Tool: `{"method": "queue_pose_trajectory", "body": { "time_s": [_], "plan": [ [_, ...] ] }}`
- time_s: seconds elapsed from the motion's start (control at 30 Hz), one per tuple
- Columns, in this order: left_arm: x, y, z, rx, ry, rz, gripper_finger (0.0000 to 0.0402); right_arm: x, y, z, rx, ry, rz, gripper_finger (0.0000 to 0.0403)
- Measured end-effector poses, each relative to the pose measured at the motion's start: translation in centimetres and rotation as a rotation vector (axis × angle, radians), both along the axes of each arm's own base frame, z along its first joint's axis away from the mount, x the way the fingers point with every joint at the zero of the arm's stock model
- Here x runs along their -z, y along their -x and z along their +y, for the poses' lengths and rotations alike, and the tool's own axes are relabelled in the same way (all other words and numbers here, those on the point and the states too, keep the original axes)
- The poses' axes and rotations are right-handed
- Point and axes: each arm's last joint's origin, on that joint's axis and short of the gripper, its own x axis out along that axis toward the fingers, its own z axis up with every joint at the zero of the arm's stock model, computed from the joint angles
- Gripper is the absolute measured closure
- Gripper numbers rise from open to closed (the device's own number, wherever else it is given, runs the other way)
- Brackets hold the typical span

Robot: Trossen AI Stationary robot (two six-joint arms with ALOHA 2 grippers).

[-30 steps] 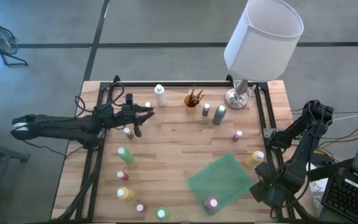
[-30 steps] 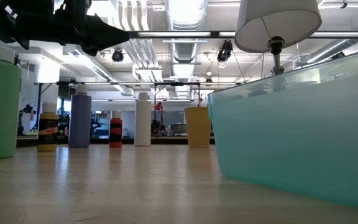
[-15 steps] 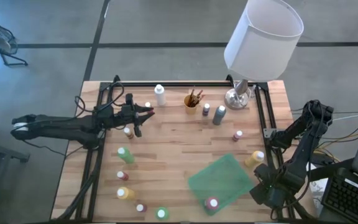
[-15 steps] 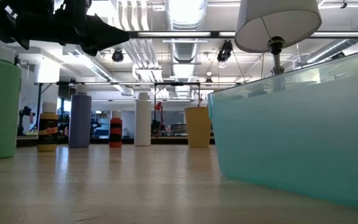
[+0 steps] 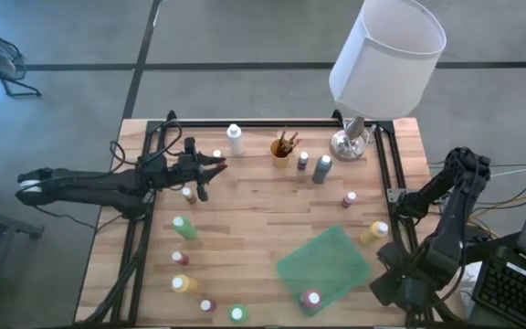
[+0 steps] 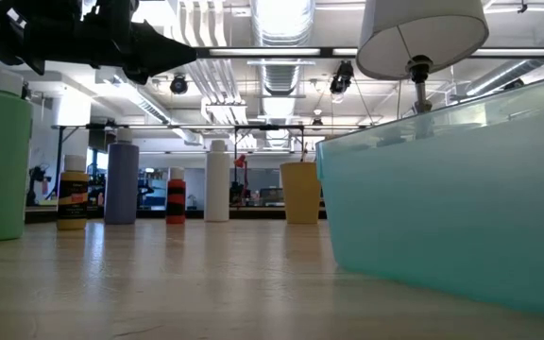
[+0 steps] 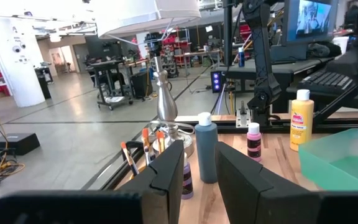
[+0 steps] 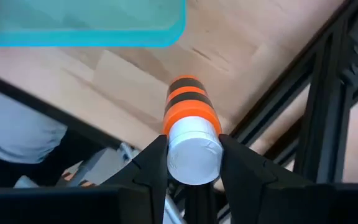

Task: Pick & Place Paint Supplies
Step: Put the orange paint bottle into the green bin

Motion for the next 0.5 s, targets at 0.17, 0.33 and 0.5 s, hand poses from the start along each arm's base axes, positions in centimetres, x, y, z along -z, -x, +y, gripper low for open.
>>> {"method": "queue_pose_trajectory", "body": {
  "time_s": [0.17, 0.33, 0.5],
  "plan": [
    [0.0, 0.0, 0.0, 0.0, 0.0, 0.0, 0.0305, -2.4, -0.6, 0.3, 0.024, -0.011, -0.113, 0.0291],
    [0.0, 0.0, 0.0, -0.001, 0.0, 0.0, 0.0305, -4.1, -1.8, -0.1, 0.014, 0.028, -0.268, 0.0291],
    [0.0, 0.0, 0.0, -0.001, 0.0, 0.001, 0.0305, -4.7, -3.5, -1.1, -0.079, 0.092, -0.367, 0.0291]
  ]
}}
